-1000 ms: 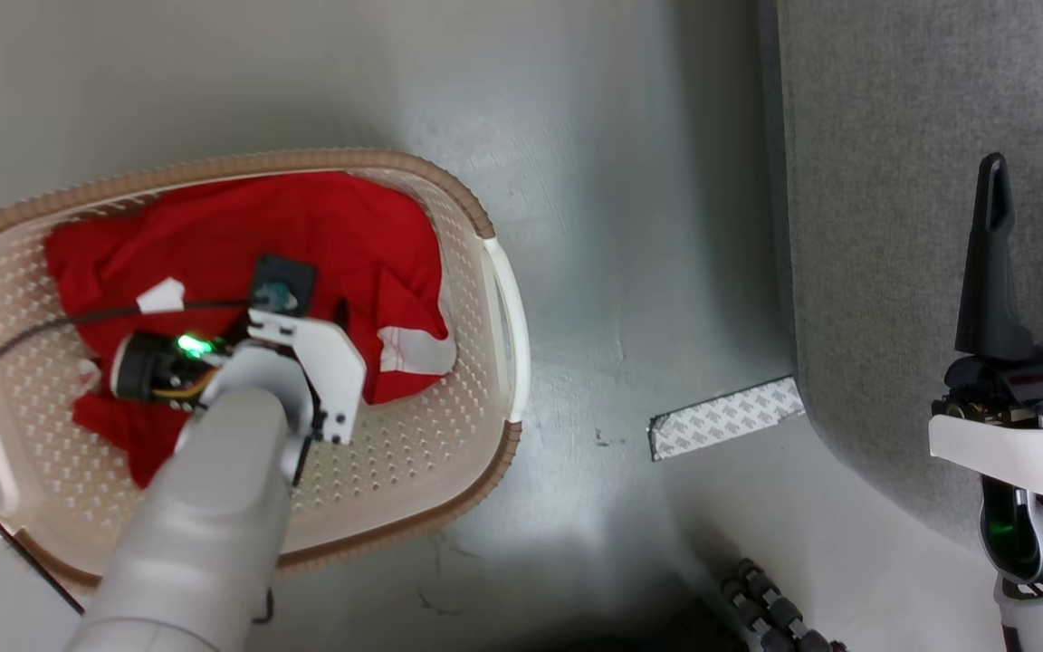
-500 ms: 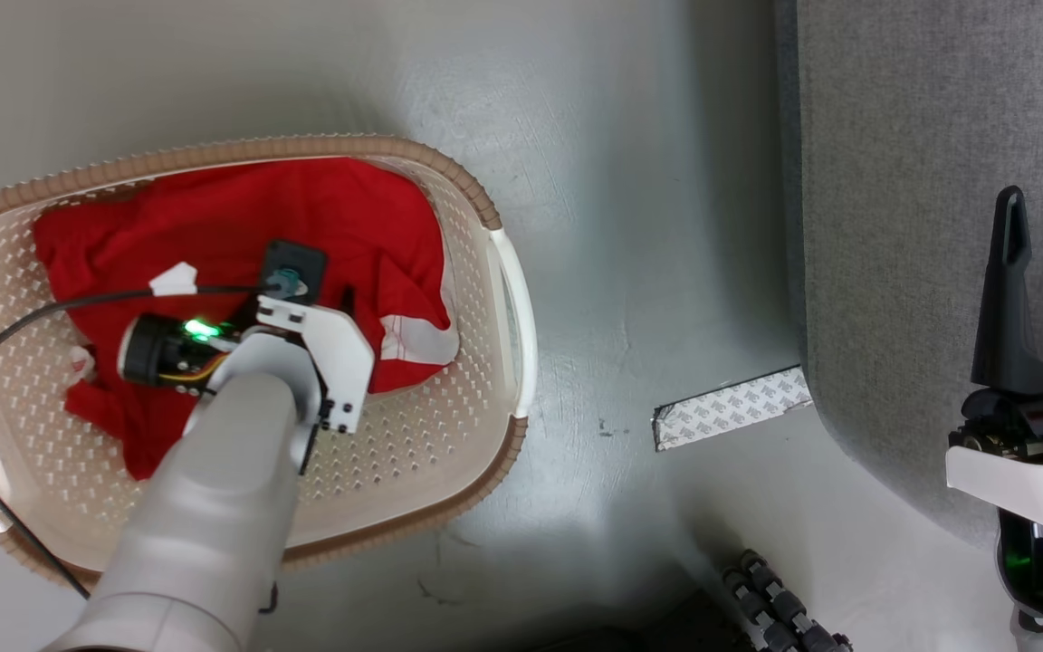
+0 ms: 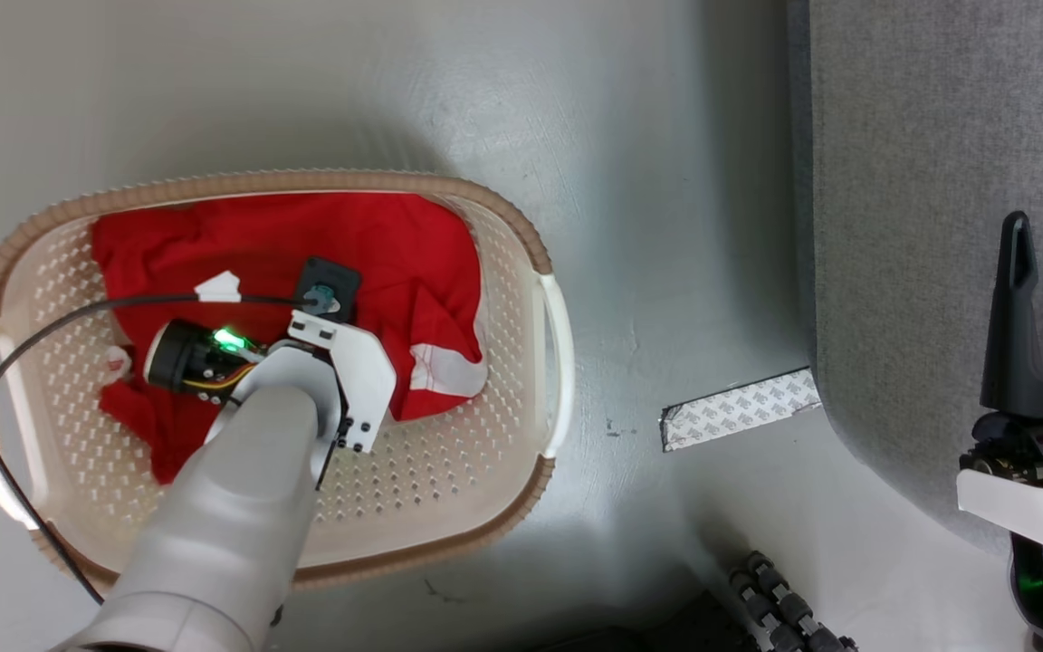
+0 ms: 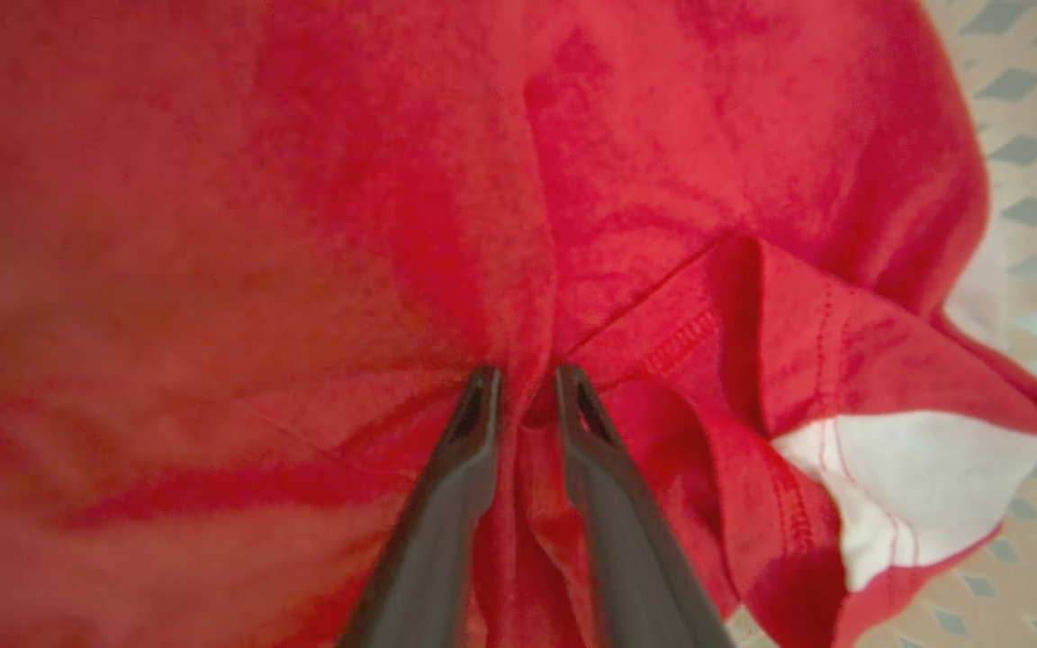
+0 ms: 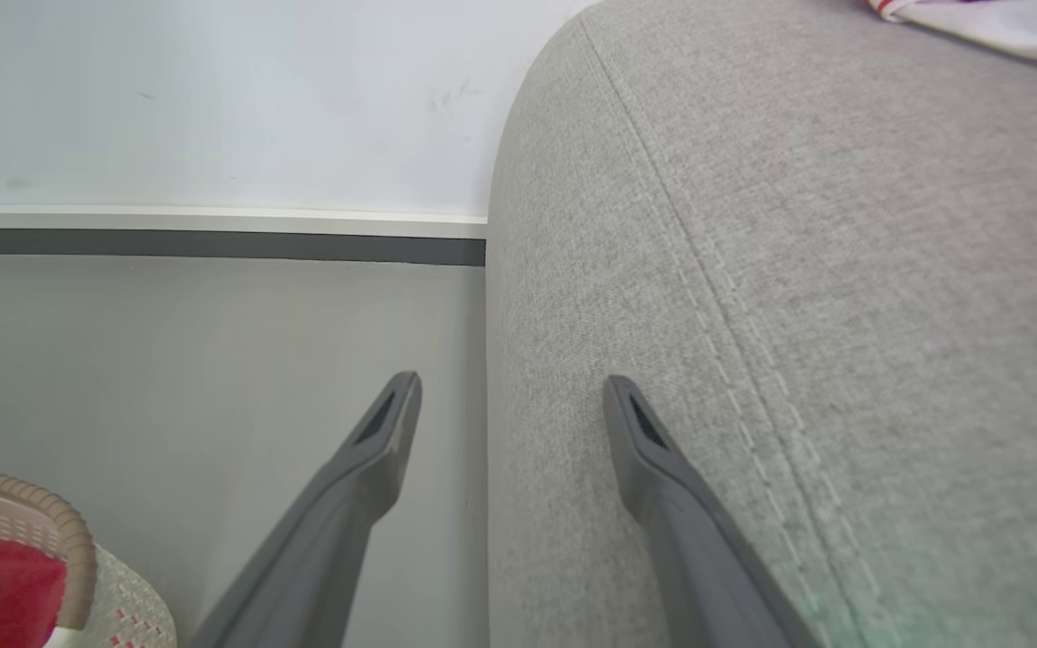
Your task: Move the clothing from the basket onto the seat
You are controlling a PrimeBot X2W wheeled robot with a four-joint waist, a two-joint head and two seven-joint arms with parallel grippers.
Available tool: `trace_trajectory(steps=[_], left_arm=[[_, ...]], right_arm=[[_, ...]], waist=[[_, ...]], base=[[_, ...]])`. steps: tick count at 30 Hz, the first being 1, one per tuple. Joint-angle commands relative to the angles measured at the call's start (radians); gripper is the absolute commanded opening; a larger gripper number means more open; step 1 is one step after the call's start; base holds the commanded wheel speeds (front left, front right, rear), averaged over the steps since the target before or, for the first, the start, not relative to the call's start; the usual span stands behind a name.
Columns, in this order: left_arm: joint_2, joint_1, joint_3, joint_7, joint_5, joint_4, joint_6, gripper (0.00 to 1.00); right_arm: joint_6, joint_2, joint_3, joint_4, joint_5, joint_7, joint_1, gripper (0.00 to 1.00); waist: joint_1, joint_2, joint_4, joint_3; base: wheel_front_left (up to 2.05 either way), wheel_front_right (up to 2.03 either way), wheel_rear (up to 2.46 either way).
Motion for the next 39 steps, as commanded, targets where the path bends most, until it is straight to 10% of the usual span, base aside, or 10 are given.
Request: trace_trajectory(steps=[1,3,21,39], left_arm=[[0.006,-0.002,-0.004,0.006,0.016,0.010,0.000,0.24],[0.009,-0.009,-0.012,0.000,0.022,0.013,0.009,0.00],[0.005,-0.032,0.021,-0.169,-0.071,-0.003,0.042,0.00],[-0.019,0.296,0.032,-0.220,-0.196,-0.364,0.051,0.00]], right_arm=[[-0.002,0.000,-0.010,0.047,0.016,0.016,0.039,1.00],[-0.002,-0.003,-0.015,0.043,0.015,0.016,0.048,1.00],[-0.002,-0.003,0.017,0.054,0.027,0.014,-0.002,1.00],[-0.002,-0.047,-0.043,0.126,-0.011,0.010,0.050,1.00]], waist=[[0.0002,-0.0001,0.001,0.000],[0.0002,-0.0001,0.003,0.002],[0.0002,-0.0001,0.009,-0.033],[0.0002,-0.0001,0.142,-0.439]], base=[[0.00,0.00,0.00],[0.00,0.00,0.00],[0.00,0.00,0.00],[0.00,0.00,0.00]])
